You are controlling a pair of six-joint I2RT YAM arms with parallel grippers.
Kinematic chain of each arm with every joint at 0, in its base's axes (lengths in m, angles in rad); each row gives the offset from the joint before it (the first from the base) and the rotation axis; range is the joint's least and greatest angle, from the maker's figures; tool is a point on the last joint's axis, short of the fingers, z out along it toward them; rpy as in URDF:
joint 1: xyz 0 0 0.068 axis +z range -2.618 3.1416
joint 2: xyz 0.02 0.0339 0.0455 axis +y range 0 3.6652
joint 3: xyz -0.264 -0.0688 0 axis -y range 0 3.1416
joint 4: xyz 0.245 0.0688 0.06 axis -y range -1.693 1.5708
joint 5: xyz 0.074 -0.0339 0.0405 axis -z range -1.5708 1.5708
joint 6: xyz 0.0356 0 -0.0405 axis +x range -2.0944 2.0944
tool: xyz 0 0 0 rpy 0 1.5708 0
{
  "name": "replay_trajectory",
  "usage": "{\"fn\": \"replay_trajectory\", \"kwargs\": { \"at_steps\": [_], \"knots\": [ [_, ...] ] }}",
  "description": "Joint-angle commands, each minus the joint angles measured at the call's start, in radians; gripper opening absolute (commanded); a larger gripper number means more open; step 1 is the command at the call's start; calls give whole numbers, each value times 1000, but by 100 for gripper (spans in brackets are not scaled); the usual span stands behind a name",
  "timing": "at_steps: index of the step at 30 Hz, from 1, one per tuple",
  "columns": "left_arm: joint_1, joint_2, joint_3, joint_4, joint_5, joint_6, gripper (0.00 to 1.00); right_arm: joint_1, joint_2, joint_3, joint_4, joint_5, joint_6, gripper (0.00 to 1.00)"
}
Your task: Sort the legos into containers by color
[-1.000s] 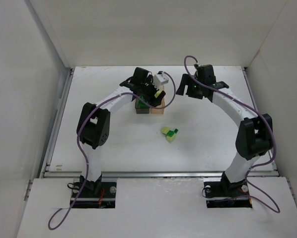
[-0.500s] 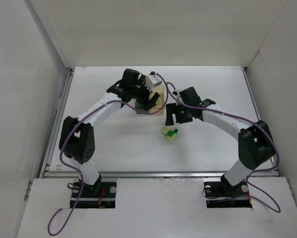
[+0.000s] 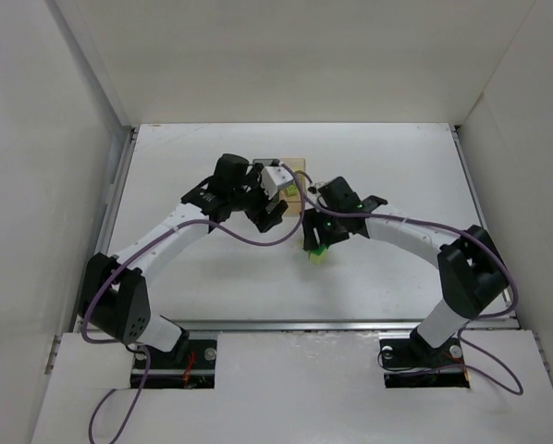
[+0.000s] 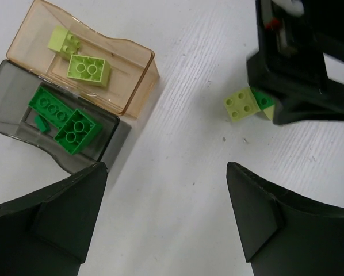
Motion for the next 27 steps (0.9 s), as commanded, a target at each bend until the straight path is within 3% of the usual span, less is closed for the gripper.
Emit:
{"fn": "replay_trajectory", "kwargs": {
  "at_steps": [1, 7, 20, 23, 27],
  "knots": [
    [2, -51, -19, 47, -11, 16, 82, 67, 0, 26, 18, 79, -103, 72],
    [2, -70, -20, 47, -20, 16, 82, 67, 10, 35, 5, 151, -191, 66],
    [2, -70, -20, 47, -29, 16, 82, 94, 101, 49, 5, 90, -264, 66],
    [2, -70, -20, 47, -29, 16, 82, 94, 110, 29, 17, 100, -254, 60],
    [2, -70, -20, 38, -20, 25, 79, 94, 110, 29, 27, 109, -244, 39]
  ]
}}
